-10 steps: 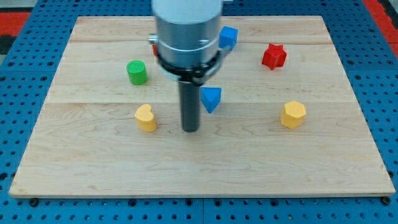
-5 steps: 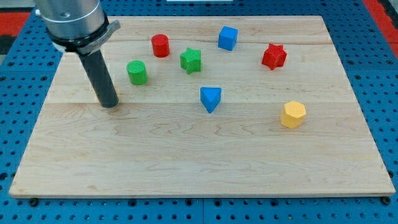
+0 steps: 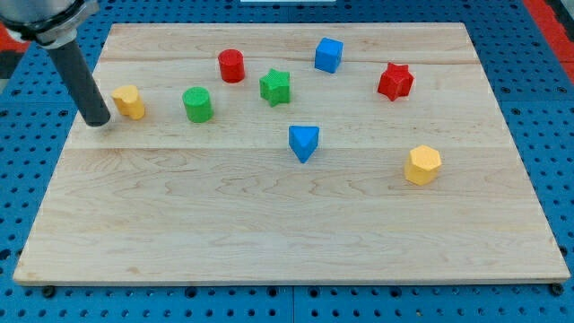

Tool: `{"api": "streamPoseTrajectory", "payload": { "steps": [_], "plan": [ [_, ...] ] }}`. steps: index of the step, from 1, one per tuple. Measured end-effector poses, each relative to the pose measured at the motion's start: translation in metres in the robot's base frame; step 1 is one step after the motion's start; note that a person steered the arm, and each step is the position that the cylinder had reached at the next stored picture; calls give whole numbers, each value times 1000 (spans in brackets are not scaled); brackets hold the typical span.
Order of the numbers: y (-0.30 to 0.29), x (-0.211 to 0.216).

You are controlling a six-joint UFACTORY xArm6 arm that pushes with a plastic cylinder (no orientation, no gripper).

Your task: Move the yellow heart towards the top left of the board

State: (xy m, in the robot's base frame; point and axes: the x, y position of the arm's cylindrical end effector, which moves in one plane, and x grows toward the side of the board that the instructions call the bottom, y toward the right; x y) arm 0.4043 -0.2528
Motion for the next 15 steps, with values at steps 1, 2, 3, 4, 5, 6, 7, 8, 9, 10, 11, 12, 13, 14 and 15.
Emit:
{"api": "streamPoseTrajectory", "payload": {
  "steps": [1, 2, 3, 4, 5, 6, 7, 8, 9, 10, 11, 12, 13, 14, 15],
  "plan": [
    [1, -37],
    [36, -41],
    [34, -19],
    [53, -33],
    [83, -54],
    [87, -84],
    [90, -111],
    [97, -106],
    [105, -74],
    [144, -85],
    [160, -99],
    [170, -112],
    [139, -132],
    [120, -134],
    [130, -134]
  ]
}}
